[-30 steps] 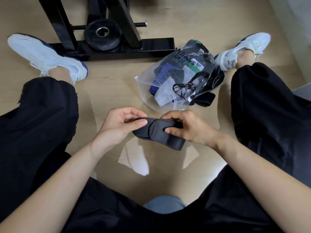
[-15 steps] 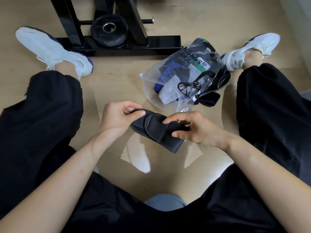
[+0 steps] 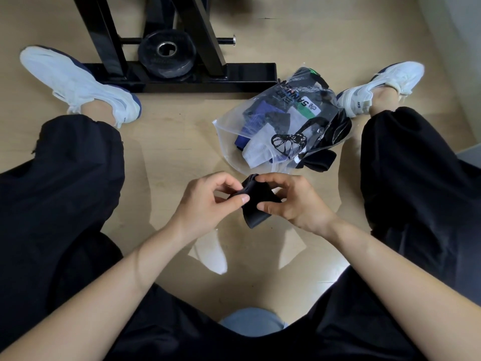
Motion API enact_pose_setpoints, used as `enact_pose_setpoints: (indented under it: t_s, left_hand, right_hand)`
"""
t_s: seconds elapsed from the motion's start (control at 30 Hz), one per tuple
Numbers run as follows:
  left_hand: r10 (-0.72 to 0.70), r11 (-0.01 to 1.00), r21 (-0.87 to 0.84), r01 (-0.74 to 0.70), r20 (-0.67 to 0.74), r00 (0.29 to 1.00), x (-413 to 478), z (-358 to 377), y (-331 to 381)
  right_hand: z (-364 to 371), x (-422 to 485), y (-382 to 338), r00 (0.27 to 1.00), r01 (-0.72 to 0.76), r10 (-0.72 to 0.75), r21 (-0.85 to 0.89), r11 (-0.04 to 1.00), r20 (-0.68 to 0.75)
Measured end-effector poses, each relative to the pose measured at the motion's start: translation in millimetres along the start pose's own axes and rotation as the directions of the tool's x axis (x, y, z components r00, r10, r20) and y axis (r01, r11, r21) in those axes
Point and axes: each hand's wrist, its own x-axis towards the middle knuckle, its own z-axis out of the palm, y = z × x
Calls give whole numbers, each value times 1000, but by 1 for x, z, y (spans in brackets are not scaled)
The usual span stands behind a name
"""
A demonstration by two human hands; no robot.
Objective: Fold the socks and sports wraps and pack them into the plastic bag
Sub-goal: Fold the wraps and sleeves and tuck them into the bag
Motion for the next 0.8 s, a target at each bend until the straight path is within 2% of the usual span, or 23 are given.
enact_pose_setpoints:
  t_s: [0.1,0.2,0.3,0.43,0.57,0.67,0.73,0.8]
  left_hand:
    - [68,998,19,-67,-15,998,-4,9,-3]
    - [177,980,95,-177,10,984,-7,11,-5]
    - [251,948,197,-249,16,968,-8,12,-7]
    - [379,875,303,-378,57,923,-8,14,-6]
    - [420,852,304,-426,89,903,-6,12,-8]
    - [450,854,290,-432,5,893,-4,10,-6]
    - [404,894,251,-371,-94,910,-1,7,-5]
    - [270,962,77,-262,-107,957,1,4,-4]
  right_hand:
    - [5,-2,0,999,-45,41,205,978,22]
    - [6,-5,-7,993,-113,90,467,877,70]
    - [4,-6,-9,991,-134,106,584,800,82]
    - [3,-6,-10,993,-118,106,639,760,57]
    - [0,-4,-9,993,-83,114,618,782,-11]
    - [-1,-4,-10,994,-58,101,617,785,-35]
    - [-2,-3,-10,996,-45,83,624,780,-31]
    - [-1,-4,-9,997,-36,67,629,776,-26]
